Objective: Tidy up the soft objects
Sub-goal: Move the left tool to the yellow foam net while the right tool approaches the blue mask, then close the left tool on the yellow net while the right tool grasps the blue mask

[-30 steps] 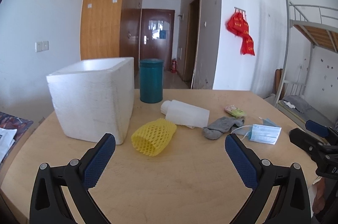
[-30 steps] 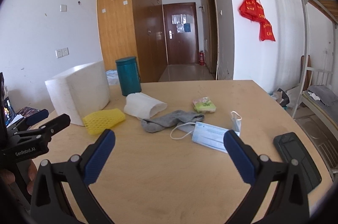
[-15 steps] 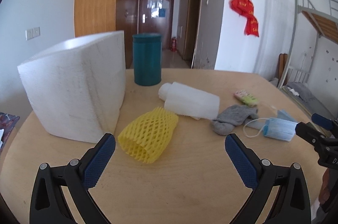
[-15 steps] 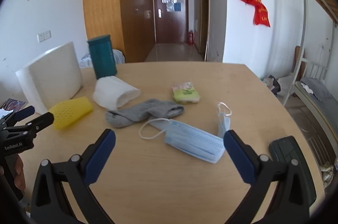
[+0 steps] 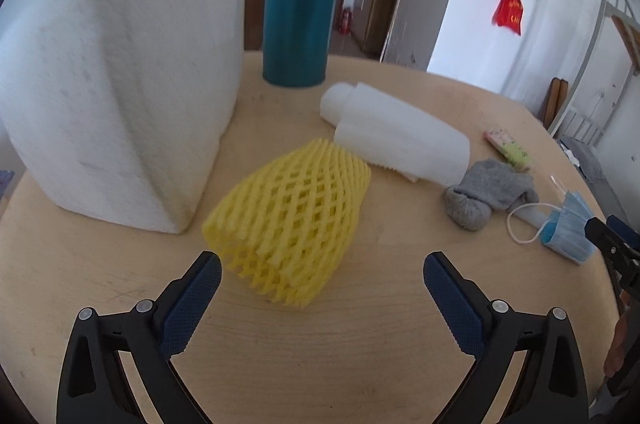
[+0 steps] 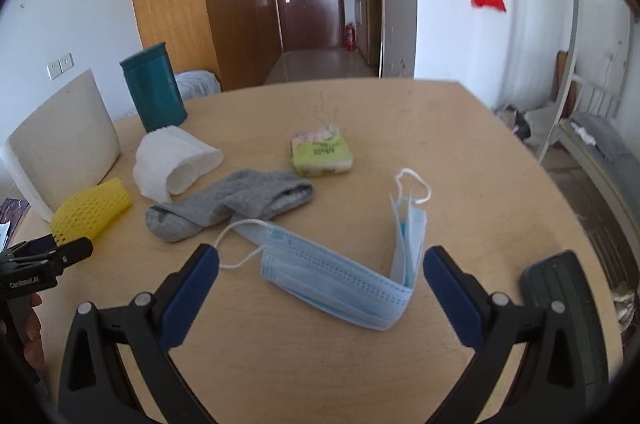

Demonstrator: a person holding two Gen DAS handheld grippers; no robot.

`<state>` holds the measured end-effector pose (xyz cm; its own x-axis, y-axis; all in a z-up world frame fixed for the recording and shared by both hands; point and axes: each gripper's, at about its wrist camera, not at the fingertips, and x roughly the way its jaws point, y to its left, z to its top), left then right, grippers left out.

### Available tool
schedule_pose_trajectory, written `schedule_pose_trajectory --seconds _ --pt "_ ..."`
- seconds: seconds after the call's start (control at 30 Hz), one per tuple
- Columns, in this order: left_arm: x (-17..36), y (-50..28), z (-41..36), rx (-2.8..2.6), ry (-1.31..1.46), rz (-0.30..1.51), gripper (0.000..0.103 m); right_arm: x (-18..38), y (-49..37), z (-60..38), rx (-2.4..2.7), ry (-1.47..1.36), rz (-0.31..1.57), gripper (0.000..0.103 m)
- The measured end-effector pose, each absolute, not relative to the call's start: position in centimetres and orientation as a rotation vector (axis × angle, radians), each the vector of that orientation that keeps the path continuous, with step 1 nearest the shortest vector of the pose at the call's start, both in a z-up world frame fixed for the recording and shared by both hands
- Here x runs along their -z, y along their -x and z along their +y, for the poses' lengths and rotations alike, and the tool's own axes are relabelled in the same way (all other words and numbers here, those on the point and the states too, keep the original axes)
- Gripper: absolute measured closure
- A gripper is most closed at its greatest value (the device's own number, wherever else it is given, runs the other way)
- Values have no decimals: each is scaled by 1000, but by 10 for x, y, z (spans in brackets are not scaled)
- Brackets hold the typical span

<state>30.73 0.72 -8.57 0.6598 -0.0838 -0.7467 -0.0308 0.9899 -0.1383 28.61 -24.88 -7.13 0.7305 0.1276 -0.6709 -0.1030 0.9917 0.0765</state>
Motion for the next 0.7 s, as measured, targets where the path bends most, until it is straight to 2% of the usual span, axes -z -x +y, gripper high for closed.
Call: schedule_pose_trajectory --seconds 0.17,0.27,0.33,0.47,0.53,0.7 --pt "92 -322 8 21 158 892 9 79 -296 -250 -114 -40 789 4" --pt "95 -327 8 15 159 915 14 86 -300 -252 -119 -54 821 13" --pt "95 -328 8 8 151 913 16 88 -302 -254 -124 -62 833 23" --pt "94 -327 9 5 154 907 18 89 -302 -255 -128 -68 842 34" --pt "94 -327 9 -1 151 905 23 89 -301 -254 -130 -62 845 45" --pt "93 -328 14 -4 175 891 31 88 -299 -253 -141 -68 836 57"
